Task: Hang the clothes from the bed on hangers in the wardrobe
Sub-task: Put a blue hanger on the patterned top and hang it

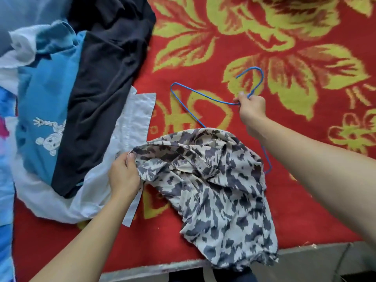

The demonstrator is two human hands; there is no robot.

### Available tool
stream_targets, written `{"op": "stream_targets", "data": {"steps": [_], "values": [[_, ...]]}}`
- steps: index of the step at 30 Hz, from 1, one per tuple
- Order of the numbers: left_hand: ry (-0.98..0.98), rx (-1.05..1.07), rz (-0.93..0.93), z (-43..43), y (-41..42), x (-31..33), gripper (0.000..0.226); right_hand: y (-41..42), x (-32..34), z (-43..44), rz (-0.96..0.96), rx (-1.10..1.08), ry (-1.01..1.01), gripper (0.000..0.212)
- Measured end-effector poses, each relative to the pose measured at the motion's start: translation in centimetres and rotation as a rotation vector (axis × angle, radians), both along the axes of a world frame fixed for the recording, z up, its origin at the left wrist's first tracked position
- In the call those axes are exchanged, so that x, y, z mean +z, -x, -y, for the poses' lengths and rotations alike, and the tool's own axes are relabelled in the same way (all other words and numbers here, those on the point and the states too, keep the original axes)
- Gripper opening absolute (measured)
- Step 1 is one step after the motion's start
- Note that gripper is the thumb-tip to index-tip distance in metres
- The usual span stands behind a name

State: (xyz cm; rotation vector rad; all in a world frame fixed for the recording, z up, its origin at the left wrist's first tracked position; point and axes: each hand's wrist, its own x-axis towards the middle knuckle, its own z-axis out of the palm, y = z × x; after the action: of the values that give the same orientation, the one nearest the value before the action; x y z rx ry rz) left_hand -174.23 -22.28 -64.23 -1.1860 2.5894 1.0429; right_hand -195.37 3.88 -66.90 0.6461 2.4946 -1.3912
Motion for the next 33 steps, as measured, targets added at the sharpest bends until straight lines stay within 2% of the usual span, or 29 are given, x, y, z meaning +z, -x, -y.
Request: {"op": "stream_targets", "data": {"steps": [3, 7, 12, 15, 20, 24, 29, 33], "values": [[0.045, -0.018, -0.038, 0.4, 1.4, 1.9, 0.043, 0.8, 5.6, 1.8, -0.209, 0.316, 0.001, 0.037], [0.047, -0.034, -0.088, 1.4, 2.6, 3.4, 0.043, -0.3, 11.2, 2.4, -0.421, 0.550, -0.017, 0.038], [0.025, -0.062, -0.156, 1.1, 2.3, 4.3, 0.042, -3.3, 11.1, 2.1, -0.501, 0.828, -0.147, 0.045], [-0.004, -0.136, -0.202, 0.6, 1.9, 4.6, 0.040, -4.2, 9.4, 3.4, -0.485, 0.921, -0.143, 0.049], [-0.162, -0.143, -0.148, 0.9, 0.4, 2.9, 0.027, -6.7, 7.2, 7.9, -0.323, 1.001, 0.012, 0.051], [-0.009, -0.027, -0.127, 2.3, -1.8, 2.5, 0.032, -6.3, 6.5, 7.5, -0.298, 0.879, 0.054, 0.049], [0.061, -0.038, -0.092, 2.3, -2.1, 3.4, 0.040, -4.5, 6.8, 6.1, -0.295, 0.716, 0.044, 0.057], [0.010, -0.082, -0.175, 0.8, -0.7, 4.1, 0.041, -7.3, 7.4, 9.6, -0.190, 0.845, 0.068, 0.054]]}}
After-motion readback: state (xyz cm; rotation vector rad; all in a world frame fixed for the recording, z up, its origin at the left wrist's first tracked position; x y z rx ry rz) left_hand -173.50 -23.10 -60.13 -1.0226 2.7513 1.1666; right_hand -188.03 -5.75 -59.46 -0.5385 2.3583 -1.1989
